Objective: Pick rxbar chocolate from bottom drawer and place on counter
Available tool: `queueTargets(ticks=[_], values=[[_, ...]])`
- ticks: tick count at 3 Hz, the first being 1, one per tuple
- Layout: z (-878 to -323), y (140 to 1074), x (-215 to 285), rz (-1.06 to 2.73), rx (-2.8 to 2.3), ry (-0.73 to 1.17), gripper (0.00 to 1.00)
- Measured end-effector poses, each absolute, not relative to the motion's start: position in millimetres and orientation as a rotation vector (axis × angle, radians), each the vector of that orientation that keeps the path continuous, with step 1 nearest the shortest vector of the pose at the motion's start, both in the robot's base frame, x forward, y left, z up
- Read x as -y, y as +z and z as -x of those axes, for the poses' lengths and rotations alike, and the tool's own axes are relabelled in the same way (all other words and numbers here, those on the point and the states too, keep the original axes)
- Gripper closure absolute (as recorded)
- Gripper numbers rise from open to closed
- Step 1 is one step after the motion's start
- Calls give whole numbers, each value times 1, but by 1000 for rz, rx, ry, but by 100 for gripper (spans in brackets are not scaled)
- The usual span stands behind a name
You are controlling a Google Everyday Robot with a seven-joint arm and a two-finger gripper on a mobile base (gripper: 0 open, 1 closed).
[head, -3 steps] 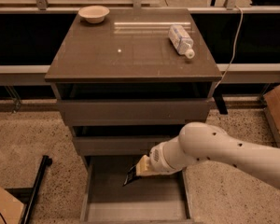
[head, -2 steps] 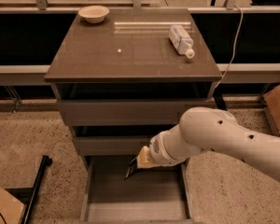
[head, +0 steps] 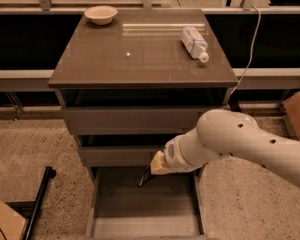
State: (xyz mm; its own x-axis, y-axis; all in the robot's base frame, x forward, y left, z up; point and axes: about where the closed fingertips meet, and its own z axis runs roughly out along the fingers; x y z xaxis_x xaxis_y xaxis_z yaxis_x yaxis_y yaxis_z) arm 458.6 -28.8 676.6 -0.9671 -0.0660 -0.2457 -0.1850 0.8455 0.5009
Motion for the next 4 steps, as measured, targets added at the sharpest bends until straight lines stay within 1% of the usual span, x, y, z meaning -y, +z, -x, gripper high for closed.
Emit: queueTargets(ticks=[1,2,3,4], values=[[-488,705,48,212,-2769,763,100],[-526,774,56,318,-2663,757,100],[-550,824,54,410,-2590,754,100],[-580,870,37,537,-2538,739,100]])
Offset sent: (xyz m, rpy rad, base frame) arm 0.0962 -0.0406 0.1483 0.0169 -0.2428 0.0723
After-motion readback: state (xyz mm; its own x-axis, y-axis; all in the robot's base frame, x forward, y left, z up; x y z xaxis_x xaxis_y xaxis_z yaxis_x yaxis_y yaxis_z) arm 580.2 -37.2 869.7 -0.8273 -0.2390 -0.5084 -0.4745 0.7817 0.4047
